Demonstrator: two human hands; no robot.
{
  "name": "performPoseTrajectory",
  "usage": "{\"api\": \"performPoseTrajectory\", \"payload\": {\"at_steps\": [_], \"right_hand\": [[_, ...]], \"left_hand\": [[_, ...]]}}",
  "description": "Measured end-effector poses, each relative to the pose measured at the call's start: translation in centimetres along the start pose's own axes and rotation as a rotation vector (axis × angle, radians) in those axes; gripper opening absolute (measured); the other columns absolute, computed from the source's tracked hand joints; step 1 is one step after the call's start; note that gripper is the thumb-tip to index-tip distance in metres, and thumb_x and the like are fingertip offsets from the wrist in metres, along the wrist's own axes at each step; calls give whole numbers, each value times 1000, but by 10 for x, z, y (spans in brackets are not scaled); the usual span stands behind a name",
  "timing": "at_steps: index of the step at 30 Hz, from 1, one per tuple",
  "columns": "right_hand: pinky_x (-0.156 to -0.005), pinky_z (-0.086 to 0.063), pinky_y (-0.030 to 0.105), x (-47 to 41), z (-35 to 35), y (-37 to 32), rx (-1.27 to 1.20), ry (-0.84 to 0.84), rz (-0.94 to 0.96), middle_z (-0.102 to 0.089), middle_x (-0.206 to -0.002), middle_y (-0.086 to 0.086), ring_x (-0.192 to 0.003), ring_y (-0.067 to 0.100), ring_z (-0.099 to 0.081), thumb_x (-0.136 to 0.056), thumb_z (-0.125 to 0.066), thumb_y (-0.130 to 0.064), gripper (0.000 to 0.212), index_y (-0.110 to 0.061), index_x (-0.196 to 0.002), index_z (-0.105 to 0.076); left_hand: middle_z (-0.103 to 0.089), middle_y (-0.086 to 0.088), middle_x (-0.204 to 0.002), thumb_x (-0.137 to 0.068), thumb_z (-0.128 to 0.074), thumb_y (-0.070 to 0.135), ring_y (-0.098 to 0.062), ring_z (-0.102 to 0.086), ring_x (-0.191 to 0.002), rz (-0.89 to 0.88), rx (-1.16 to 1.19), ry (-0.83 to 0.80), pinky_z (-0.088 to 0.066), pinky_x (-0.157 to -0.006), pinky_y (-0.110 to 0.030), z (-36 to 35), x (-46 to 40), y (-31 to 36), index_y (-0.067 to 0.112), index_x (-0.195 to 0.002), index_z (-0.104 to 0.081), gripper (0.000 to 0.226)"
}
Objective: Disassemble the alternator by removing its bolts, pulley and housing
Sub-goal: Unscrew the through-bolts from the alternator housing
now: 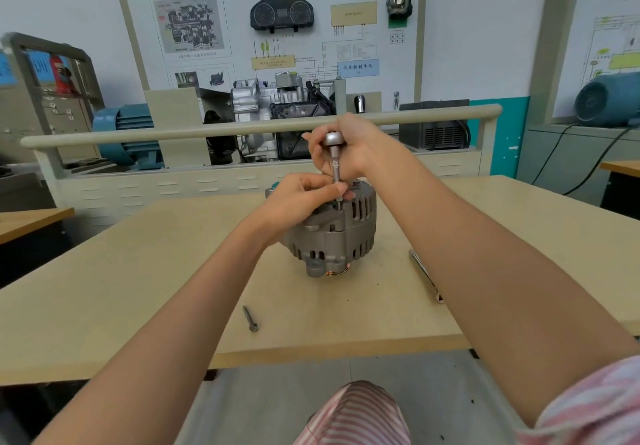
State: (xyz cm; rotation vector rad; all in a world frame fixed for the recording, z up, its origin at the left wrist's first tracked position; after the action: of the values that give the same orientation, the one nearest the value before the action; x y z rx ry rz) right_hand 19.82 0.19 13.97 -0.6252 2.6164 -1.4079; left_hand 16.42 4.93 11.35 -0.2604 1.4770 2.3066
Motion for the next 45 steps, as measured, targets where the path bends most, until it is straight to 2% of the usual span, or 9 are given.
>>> {"api": "performPoseTrajectory", "payload": {"at_steps": [6, 12, 15, 21, 29, 32, 37, 42, 45], "right_hand": [[-41, -52, 24, 5, 0, -3, -28, 85, 57, -59, -54, 4, -42, 17, -61, -99, -34, -9, 19, -2, -95, -51], [-51, -45, 23, 34, 29, -24, -129, 544, 656, -46, -79, 3, -74, 24, -59, -97, -35, -1, 25, -4, -122, -32], [-58, -45, 24, 28, 31, -27, -181, 500, 554, -55, -96, 11, -82, 25, -59, -98, -38, -4, 32, -4, -129, -34], [-41, -40, 19, 14, 12, -20, -4, 263, 152, -44, -62, 3, -46, 9, -40, -98, -34, -10, 22, -6, -79, -44], [-28, -19, 15, -1, 3, -8, 150, 12, -16, -34, -39, -6, -26, 3, -30, -95, -30, -6, 35, -5, -125, -48], [-26, -20, 15, -1, -2, -5, 208, -70, -35, -31, -44, -9, -27, 3, -28, -93, -33, -2, 30, 7, -114, -52], [-26, -17, 15, 2, 15, -18, -2, 224, 207, -41, -52, -1, -28, 4, -34, -95, -31, -5, 17, -8, -90, -47], [-28, -29, 12, 22, 38, -29, -117, 538, 572, -62, -102, 20, -48, 12, -49, -95, -38, -2, 28, -2, -123, -39], [-27, -23, 13, 15, 28, -24, -84, 423, 423, -54, -71, 9, -37, 10, -43, -96, -35, -6, 11, -4, -101, -45]], "left_hand": [[-75, 3, -92, -87, -66, 25, -9, -68, -92, -7, 82, 35, -51, -87, -23, 0, -1, -7, 18, -91, -76, 13], [-66, 15, -54, -88, -59, 7, 7, -60, -51, -32, 26, 168, -40, -47, -6, 7, 1, -9, 32, -49, -69, 47], [-72, 15, -69, -88, -63, 13, 4, -67, -67, -38, 59, 121, -47, -59, -8, 4, 1, -5, 31, -68, -72, 28], [-74, 3, -100, -92, -59, 29, -15, -66, -102, 12, 41, -28, -48, -98, -35, -1, -6, -1, 20, -96, -75, 19], [-75, 3, -92, -89, -63, 23, -4, -68, -85, -43, 32, -27, -52, -76, -14, 1, -11, 6, 16, -93, -75, 14], [-75, 4, -86, -87, -66, 22, -2, -68, -79, -43, 38, 4, -50, -69, -11, 3, -11, 5, 17, -87, -75, 10], [-75, 6, -80, -87, -66, 17, -4, -67, -78, -97, 53, 105, -53, -77, -19, 6, -7, 6, 18, -85, -75, 9], [-70, 14, -63, -88, -61, 5, 3, -64, -63, -126, 67, 159, -50, -63, -14, 6, -3, 7, 29, -68, -70, 32], [-72, 8, -74, -92, -59, 14, -11, -63, -75, -80, 55, 95, -48, -77, -29, 1, -3, 6, 29, -66, -72, 33]]}}
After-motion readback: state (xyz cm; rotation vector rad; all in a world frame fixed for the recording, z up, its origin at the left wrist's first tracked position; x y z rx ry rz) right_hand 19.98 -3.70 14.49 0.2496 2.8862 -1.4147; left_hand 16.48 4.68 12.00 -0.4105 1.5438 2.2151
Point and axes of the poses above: each hand's wrist, its own x-axis away from the middle knuckle, its own z-axis out of the back of the hand, y = z × x, the point moved 10 cm from there along -x, towards the middle knuckle
